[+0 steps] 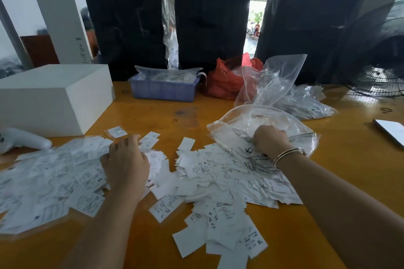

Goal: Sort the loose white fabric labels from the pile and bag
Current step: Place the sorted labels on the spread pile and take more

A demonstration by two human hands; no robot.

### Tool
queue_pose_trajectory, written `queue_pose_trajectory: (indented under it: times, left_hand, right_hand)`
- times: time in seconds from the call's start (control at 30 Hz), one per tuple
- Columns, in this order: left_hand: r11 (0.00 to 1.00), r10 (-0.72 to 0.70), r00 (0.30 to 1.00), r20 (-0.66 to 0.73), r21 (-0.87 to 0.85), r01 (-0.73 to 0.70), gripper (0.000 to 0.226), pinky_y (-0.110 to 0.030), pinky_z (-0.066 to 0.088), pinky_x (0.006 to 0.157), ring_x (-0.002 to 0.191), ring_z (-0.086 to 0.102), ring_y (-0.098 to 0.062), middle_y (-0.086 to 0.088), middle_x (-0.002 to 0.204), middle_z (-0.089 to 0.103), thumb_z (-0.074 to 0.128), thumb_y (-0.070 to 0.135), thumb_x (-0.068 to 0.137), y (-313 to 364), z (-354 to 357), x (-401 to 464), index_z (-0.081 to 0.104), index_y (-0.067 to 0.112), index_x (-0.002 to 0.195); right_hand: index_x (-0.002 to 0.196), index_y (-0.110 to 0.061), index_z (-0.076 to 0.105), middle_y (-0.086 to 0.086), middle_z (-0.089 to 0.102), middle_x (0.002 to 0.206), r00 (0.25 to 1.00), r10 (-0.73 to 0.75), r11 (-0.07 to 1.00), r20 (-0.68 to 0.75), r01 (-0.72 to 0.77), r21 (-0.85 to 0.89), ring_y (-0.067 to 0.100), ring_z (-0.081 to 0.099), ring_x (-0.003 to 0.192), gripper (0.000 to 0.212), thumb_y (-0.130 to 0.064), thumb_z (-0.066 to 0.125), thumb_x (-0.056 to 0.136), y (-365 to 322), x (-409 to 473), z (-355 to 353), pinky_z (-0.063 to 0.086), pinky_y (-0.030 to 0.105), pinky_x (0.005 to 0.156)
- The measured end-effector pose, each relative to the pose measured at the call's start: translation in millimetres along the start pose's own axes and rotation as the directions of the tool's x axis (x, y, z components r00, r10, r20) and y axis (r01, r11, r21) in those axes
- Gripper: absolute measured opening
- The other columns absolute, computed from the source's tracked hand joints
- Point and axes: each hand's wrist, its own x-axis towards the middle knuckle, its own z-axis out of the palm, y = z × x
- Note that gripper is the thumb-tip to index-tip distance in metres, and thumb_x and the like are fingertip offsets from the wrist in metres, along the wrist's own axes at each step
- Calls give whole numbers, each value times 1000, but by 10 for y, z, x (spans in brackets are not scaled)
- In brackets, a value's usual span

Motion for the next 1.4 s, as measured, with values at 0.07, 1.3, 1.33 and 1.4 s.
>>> queue_pose_trajectory:
  times: [0.07,1.3,1.33,1.4]
  left_hand:
    - [999,4,999,38,37,-6,43,-44,39,95,120,45,-27,-7,131,53,60,30,89,9,6,7,49,20,130]
    - [499,354,865,355,-854,146,16,-10,49,65,80,67,2,16,81,72,64,16,90,465,-92,-262,69,32,90]
    - [506,340,869,359,-849,153,16,-8,48,63,77,66,3,17,78,72,64,16,89,461,-86,-260,69,31,88]
    - [516,296,887,355,-841,164,11,-5,45,59,73,64,6,19,75,70,65,19,88,457,-80,-258,69,29,85]
  right_hand:
    - [102,-15,65,8,65,105,998,-12,999,-59,9,-47,27,59,100,20,-12,51,89,-27,-10,12,37,37,92]
    - [82,-20,66,-6,69,63,976,-195,224,-96,139,964,0,60,54,10,-18,61,91,-834,-951,152,45,12,52]
    - [82,-22,66,-4,70,65,977,-189,231,-97,140,963,0,60,55,10,-18,61,91,-833,-952,160,45,12,52]
    - [86,-24,66,-3,72,69,976,-195,222,-92,136,966,1,62,59,12,-18,59,92,-837,-960,164,47,12,54]
